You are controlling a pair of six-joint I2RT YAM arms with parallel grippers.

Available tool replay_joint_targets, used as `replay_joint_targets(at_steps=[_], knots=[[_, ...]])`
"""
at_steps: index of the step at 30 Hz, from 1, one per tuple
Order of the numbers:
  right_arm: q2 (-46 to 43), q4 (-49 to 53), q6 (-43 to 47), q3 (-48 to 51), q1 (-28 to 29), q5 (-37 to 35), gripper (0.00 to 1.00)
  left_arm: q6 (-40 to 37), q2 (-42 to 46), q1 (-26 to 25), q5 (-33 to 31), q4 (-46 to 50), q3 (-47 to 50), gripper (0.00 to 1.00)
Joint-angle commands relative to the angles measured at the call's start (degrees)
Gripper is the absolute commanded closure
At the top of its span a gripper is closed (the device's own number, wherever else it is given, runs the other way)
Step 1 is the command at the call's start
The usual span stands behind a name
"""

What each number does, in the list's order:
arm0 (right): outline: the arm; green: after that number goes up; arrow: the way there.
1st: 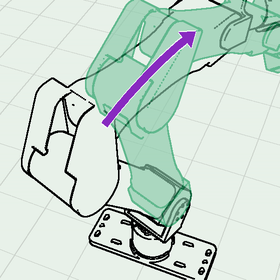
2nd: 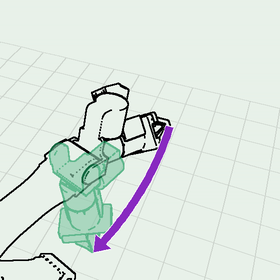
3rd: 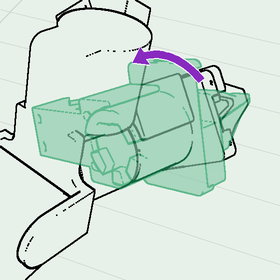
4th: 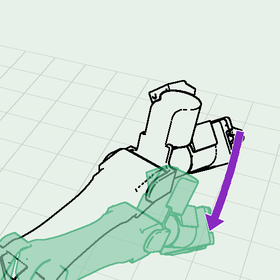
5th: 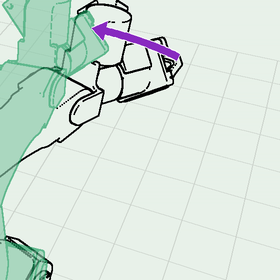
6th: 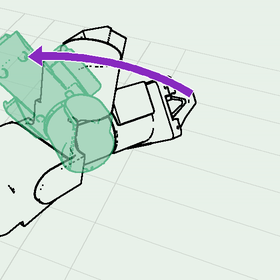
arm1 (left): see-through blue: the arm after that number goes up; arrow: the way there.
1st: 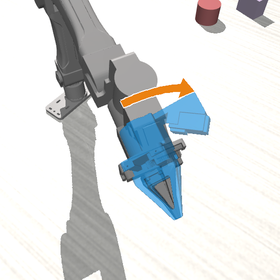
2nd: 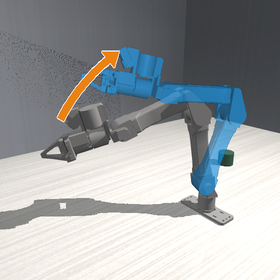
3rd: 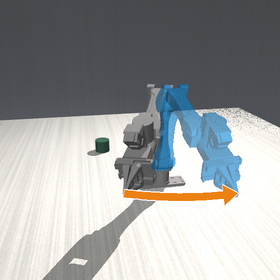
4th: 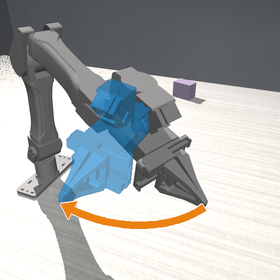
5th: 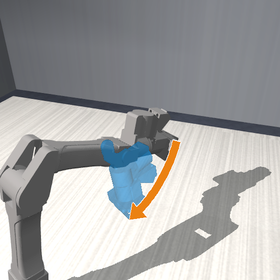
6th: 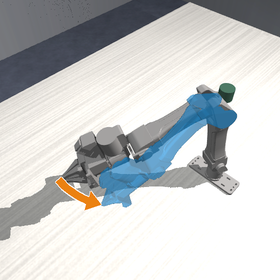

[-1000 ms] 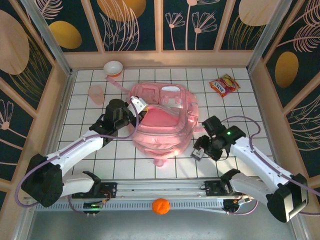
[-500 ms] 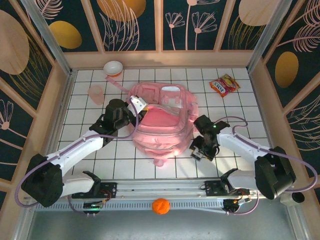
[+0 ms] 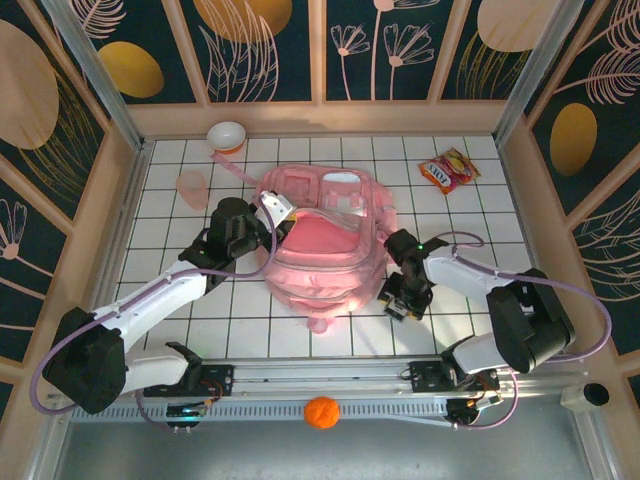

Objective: Pack the student bag

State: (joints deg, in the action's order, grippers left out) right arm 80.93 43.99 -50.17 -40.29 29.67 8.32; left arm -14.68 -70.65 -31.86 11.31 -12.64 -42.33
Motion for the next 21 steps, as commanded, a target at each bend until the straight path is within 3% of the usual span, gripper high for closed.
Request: replay_joint_targets(at_steps=[1, 8, 16, 21], knots=[[0.71, 2.60, 2.23, 1.59, -1.20, -2.16, 0.37, 1.66, 1.17, 0.31, -0.06, -5.63, -0.97, 1.00], [1.00, 1.41, 4.65, 1.91, -2.61, -3.31, 0.56, 2.24, 1.57, 0.30, 0.62, -5.64, -0.83, 1.00], [-8.69, 3.83, 7.48, -0.80, -2.54, -5.86, 0.59, 2.72, 2.39, 0.30, 0.55, -5.25, -0.84, 1.00], [-19.45, -2.69, 17.37, -4.67, -2.60, -3.73, 0.62, 3.63, 2.49, 0.30, 0.88, -5.11, -1.48, 1.00]])
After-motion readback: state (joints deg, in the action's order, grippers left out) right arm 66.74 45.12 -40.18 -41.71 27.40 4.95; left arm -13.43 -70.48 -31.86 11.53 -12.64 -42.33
